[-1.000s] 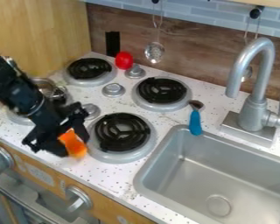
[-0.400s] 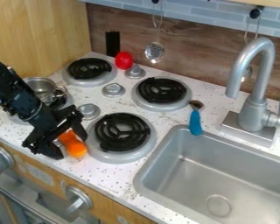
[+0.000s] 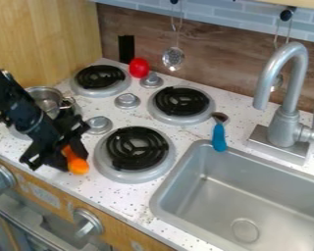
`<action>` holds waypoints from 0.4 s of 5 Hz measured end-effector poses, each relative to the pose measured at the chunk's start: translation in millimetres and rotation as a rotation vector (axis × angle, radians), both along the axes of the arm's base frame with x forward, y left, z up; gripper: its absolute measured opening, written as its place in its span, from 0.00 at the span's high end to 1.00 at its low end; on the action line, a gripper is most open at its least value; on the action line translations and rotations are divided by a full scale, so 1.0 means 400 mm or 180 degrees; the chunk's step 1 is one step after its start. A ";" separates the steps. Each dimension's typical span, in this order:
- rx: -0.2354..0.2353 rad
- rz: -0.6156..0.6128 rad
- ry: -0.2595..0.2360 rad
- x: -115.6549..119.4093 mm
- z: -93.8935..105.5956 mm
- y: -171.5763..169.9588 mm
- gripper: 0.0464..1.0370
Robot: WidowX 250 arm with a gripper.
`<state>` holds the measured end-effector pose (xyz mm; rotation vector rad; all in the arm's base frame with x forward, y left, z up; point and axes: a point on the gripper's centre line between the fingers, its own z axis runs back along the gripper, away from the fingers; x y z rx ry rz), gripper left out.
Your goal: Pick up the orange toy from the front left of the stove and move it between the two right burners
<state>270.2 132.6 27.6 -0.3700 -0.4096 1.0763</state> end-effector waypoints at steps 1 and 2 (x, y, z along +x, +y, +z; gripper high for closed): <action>0.0015 -0.0120 -0.0015 0.005 0.016 -0.043 0.62; 0.0154 -0.0196 0.0019 0.002 0.040 -0.077 0.63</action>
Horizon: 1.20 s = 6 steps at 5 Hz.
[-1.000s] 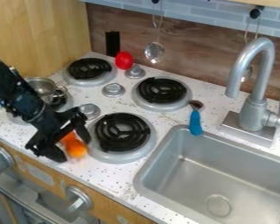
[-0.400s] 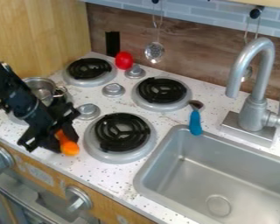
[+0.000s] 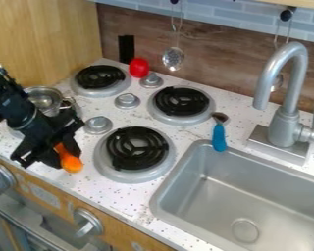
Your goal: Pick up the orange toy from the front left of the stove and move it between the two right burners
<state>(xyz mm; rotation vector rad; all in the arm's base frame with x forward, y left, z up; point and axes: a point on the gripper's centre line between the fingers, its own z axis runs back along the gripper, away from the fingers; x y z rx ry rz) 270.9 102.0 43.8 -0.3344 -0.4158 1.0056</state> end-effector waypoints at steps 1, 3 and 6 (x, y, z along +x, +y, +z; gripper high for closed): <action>0.0018 0.0031 0.0050 0.009 0.063 -0.030 0.63; -0.0040 -0.0068 -0.0121 0.144 0.150 -0.136 0.63; 0.0027 -0.0306 0.0075 0.356 0.031 -0.289 0.63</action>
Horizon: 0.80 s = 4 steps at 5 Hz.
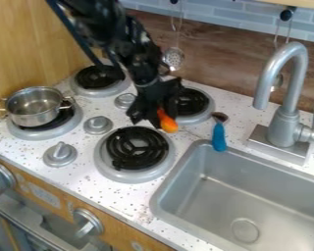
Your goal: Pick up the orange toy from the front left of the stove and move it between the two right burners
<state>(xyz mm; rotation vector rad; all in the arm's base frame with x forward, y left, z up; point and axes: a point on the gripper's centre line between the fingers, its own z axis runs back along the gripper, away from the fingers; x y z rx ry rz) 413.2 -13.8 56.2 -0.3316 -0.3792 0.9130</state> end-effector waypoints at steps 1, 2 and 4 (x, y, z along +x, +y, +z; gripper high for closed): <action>-0.0015 0.0011 0.0033 0.033 -0.041 -0.014 0.63; -0.0040 -0.0023 0.0020 0.072 -0.074 -0.023 0.64; -0.0078 -0.0064 0.0027 0.079 -0.079 -0.031 0.28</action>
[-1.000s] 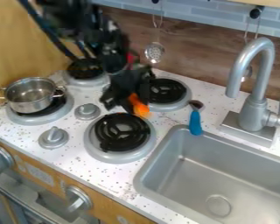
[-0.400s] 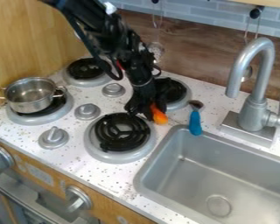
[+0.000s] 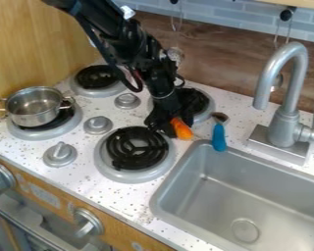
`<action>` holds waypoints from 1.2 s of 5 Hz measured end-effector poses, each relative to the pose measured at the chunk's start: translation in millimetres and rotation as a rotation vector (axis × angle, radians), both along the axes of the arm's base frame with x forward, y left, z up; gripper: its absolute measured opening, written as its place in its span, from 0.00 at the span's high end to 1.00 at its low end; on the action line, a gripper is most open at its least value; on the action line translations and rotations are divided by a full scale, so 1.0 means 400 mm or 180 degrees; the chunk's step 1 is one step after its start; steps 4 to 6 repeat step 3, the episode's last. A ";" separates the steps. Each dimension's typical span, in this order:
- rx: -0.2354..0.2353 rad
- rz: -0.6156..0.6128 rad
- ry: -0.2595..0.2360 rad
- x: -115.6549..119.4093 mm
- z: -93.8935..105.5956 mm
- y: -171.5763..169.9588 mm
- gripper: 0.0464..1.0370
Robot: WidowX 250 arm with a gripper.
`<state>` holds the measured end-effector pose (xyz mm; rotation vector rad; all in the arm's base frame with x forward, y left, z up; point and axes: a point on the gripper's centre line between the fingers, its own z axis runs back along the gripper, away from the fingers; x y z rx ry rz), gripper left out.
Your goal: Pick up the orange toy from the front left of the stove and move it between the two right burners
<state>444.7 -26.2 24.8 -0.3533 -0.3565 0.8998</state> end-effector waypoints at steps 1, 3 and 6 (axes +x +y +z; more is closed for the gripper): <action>-0.0019 -0.0070 0.0006 -0.019 0.010 -0.014 0.09; -0.0012 -0.0180 -0.0107 -0.068 0.137 -0.019 0.05; -0.0012 -0.0180 -0.0107 -0.068 0.137 -0.019 0.05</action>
